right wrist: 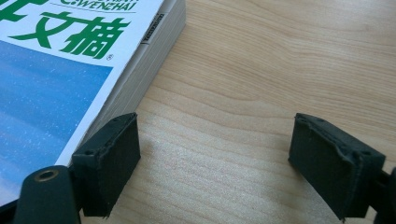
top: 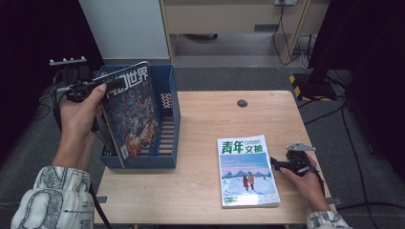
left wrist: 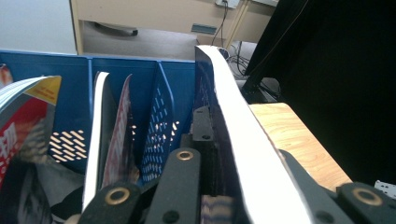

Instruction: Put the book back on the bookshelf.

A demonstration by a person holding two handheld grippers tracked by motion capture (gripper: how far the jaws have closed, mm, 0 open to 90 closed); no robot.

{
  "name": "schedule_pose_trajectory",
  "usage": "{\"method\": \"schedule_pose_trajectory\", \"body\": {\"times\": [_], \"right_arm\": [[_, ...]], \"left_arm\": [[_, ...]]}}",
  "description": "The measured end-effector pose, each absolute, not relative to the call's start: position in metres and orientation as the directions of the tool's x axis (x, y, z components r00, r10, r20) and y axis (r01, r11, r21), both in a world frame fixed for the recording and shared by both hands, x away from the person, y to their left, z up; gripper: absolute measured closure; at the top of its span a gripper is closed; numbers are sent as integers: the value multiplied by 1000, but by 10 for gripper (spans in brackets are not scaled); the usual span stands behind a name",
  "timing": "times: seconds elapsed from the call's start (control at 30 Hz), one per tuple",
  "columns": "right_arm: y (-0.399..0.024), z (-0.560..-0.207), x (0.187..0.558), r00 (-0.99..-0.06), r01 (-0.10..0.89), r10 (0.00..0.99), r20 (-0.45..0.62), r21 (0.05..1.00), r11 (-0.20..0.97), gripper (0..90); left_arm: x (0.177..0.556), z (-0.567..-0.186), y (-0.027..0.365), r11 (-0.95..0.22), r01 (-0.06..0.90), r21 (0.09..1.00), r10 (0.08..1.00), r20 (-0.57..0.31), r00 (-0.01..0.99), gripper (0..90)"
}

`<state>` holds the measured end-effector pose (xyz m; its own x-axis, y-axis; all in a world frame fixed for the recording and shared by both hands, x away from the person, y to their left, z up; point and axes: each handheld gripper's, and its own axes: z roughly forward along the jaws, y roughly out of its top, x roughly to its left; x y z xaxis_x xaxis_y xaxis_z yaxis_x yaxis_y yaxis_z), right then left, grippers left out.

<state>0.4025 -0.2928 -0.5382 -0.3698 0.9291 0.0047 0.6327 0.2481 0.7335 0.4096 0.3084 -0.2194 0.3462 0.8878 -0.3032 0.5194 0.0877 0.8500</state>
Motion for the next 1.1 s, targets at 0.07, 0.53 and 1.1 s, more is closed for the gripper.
{"method": "schedule_pose_trajectory", "body": {"times": [0.07,0.53,1.1], "right_arm": [[-293,-538,403,-370,632,929,3,734,250,165],[-293,-538,403,-371,632,929,3,734,250,164],[-293,-538,403,-371,632,929,4,734,250,163]], "left_arm": [[409,-219,311,91,519,850,889,-304,342,822],[410,-218,319,91,515,852,903,-289,318,822],[413,-214,332,100,503,859,918,-274,286,822]]}}
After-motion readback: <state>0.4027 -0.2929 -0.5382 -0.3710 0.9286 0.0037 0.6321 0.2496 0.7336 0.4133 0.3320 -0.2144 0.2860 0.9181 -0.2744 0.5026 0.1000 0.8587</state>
